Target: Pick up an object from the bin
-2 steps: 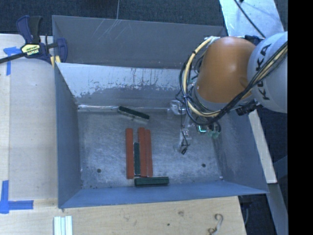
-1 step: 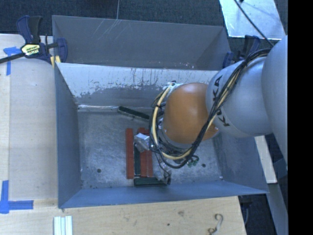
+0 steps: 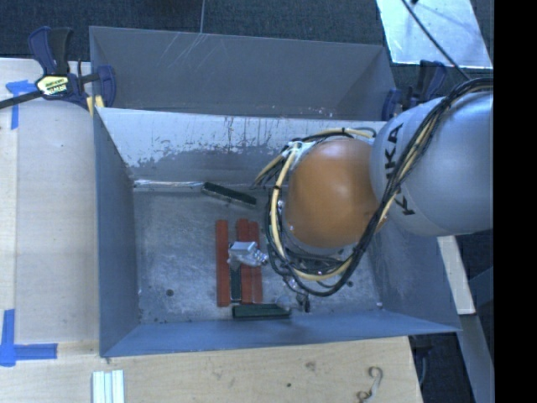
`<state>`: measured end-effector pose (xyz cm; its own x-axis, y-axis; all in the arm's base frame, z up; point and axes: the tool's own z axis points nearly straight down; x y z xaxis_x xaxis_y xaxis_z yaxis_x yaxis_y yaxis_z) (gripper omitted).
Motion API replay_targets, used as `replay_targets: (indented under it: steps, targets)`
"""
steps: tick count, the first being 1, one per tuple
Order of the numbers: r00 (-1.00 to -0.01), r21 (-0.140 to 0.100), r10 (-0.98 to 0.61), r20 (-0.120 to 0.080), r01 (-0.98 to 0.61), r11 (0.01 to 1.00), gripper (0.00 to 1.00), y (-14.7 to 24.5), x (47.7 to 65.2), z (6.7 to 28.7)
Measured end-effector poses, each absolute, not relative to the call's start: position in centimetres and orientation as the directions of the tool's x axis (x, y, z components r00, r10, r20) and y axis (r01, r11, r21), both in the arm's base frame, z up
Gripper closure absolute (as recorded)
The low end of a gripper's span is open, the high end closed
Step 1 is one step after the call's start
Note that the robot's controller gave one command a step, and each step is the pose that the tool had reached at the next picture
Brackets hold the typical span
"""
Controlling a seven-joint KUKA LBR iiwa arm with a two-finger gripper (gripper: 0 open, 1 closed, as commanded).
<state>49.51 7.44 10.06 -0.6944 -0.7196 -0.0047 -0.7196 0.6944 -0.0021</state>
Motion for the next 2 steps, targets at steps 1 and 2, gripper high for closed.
replay_targets:
  steps: [1,2]
  targets:
    - [-0.526,-0.002,-0.850,-0.005,-0.850,0.526,0.00,10.1,51.2,10.9]
    - [-0.333,-0.001,-0.943,-0.002,-0.943,0.333,0.00,11.9,53.3,7.0]
